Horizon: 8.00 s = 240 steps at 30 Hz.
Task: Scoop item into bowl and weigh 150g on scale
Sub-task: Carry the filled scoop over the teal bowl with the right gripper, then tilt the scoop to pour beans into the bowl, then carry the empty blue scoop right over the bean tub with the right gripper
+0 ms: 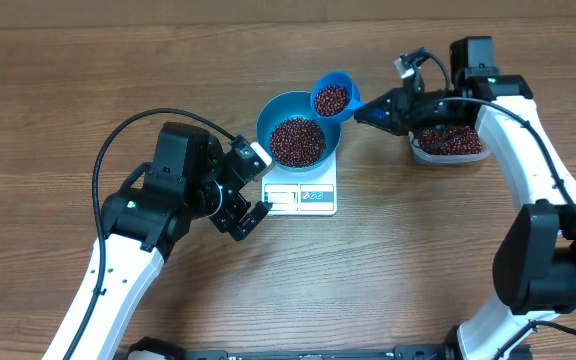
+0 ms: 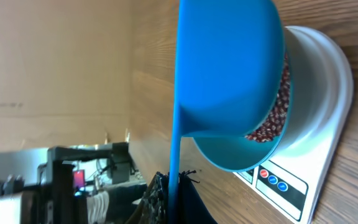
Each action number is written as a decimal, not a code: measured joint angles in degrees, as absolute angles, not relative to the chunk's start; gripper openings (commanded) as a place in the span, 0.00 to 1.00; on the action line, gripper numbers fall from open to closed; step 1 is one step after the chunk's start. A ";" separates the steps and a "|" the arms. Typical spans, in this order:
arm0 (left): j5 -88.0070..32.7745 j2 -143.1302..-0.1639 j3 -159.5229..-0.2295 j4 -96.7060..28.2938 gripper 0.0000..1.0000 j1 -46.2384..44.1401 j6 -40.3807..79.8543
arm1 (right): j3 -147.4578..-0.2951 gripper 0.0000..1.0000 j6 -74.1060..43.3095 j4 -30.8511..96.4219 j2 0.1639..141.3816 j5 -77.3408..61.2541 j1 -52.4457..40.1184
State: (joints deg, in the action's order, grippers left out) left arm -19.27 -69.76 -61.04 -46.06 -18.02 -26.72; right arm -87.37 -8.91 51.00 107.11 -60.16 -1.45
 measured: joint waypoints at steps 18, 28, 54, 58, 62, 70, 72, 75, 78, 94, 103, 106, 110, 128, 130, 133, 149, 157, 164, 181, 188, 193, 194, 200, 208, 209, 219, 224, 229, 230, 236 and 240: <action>-19.27 -69.76 -61.04 -46.06 0.99 -18.02 -26.70 | -95.37 0.04 -13.28 58.65 107.11 -42.96 -8.88; -19.27 -69.76 -61.04 -46.06 0.99 -18.02 -26.70 | -100.27 0.04 -12.78 65.25 107.11 -34.13 -13.08; -19.27 -69.76 -61.04 -46.04 0.99 -18.02 -26.70 | -104.57 0.04 -12.21 69.41 107.11 -1.41 -28.82; -19.27 -69.76 -61.04 -46.06 1.00 -18.02 -26.70 | -104.57 0.04 -12.16 68.66 107.11 2.15 -30.55; -19.27 -69.76 -61.04 -46.04 1.00 -18.02 -26.70 | -104.57 0.04 -12.14 68.12 107.11 3.49 -31.22; -19.27 -69.76 -61.04 -46.06 0.99 -18.02 -26.70 | -104.57 0.04 -11.97 68.16 107.11 4.54 -31.22; -19.27 -69.76 -61.04 -46.06 1.00 -18.02 -26.70 | -104.57 0.04 -11.99 68.16 107.11 4.67 -31.22; -19.27 -69.76 -61.04 -46.04 0.99 -18.02 -26.70 | -104.57 0.04 -11.99 68.14 107.11 4.69 -31.22; -19.27 -69.76 -61.04 -46.06 0.99 -18.02 -26.70 | -104.57 0.04 -11.99 68.12 107.11 4.69 -31.22; -19.27 -69.76 -61.04 -46.04 0.99 -18.02 -26.70 | -104.57 0.04 -12.01 68.14 107.11 4.69 -31.20; -19.27 -69.76 -61.04 -46.06 1.00 -18.02 -26.70 | -104.57 0.04 -12.01 67.94 107.11 4.71 -31.22; -19.27 -69.76 -61.04 -46.06 0.99 -18.02 -26.70 | -104.57 0.04 -11.99 67.48 107.11 4.86 -31.22; -19.27 -69.76 -61.04 -46.06 1.00 -18.02 -26.70 | -104.57 0.04 -11.99 67.46 107.11 6.24 -31.31; -19.27 -69.76 -61.04 -46.04 0.99 -18.02 -26.70 | -104.57 0.04 -11.79 66.41 107.11 10.76 -34.54; -19.27 -69.76 -61.04 -46.06 0.99 -18.02 -26.70 | -104.57 0.04 -11.75 66.43 107.11 10.87 -34.54; -19.27 -69.76 -61.04 -46.06 1.00 -18.02 -26.70 | -104.57 0.04 -11.77 66.52 107.11 10.96 -34.54; -19.27 -69.76 -61.04 -46.04 1.00 -18.02 -26.70 | -104.57 0.04 -11.77 66.59 107.11 13.96 -34.85; -19.27 -69.76 -61.04 -46.06 0.99 -18.02 -26.70 | -104.57 0.04 -11.77 66.83 107.11 14.61 -35.51; -19.27 -69.76 -61.04 -46.04 1.00 -18.02 -26.70 | -104.57 0.04 -11.77 66.89 107.11 15.03 -37.01; -19.27 -69.76 -61.04 -46.06 0.99 -18.02 -26.70 | -104.57 0.04 -13.04 70.54 107.11 18.02 -40.12; -19.27 -69.76 -61.04 -46.04 1.00 -18.02 -26.70 | -104.57 0.04 -14.17 70.52 107.11 18.68 -40.12; -19.27 -69.76 -61.04 -46.06 1.00 -18.02 -26.70 | -104.57 0.04 -14.57 70.46 107.11 20.99 -40.12; -19.27 -69.76 -61.04 -46.06 0.99 -18.02 -26.70 | -104.57 0.04 -14.81 70.35 107.11 21.28 -40.12; -19.27 -69.76 -61.04 -46.06 0.99 -18.02 -26.70 | -104.60 0.04 -20.67 69.01 107.11 22.48 -40.05; -19.27 -69.76 -61.04 -46.04 1.00 -18.02 -26.70 | -108.99 0.04 -32.01 72.38 106.96 23.79 -35.79; -19.27 -69.76 -61.04 -46.04 1.00 -18.02 -26.70 | -109.89 0.04 -32.71 73.32 106.74 24.21 -34.70; -19.27 -69.76 -61.04 -46.04 1.00 -18.02 -26.70 | -112.99 0.04 -34.76 88.68 103.96 32.49 -25.21; -19.27 -69.76 -61.04 -46.06 0.99 -18.02 -26.70 | -113.03 0.04 -34.94 94.41 103.98 37.32 -22.35; -19.27 -69.76 -61.04 -46.04 1.00 -18.02 -26.70 | -112.64 0.04 -34.94 94.89 103.98 38.65 -19.11; -19.27 -69.76 -61.04 -46.06 1.00 -18.02 -26.70 | -112.27 0.04 -34.96 94.52 103.96 38.85 -18.48; -19.27 -69.76 -61.04 -46.04 0.99 -18.02 -26.70 | -107.98 0.04 -34.72 90.37 103.98 39.40 -15.03; -19.27 -69.76 -61.04 -46.06 1.00 -18.02 -26.70 | -105.54 0.04 -33.19 85.32 103.98 38.74 -14.90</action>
State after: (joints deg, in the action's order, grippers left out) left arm -19.27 -69.76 -61.04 -46.06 -18.02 -26.70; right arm -105.54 -33.19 85.32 103.98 38.74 -14.90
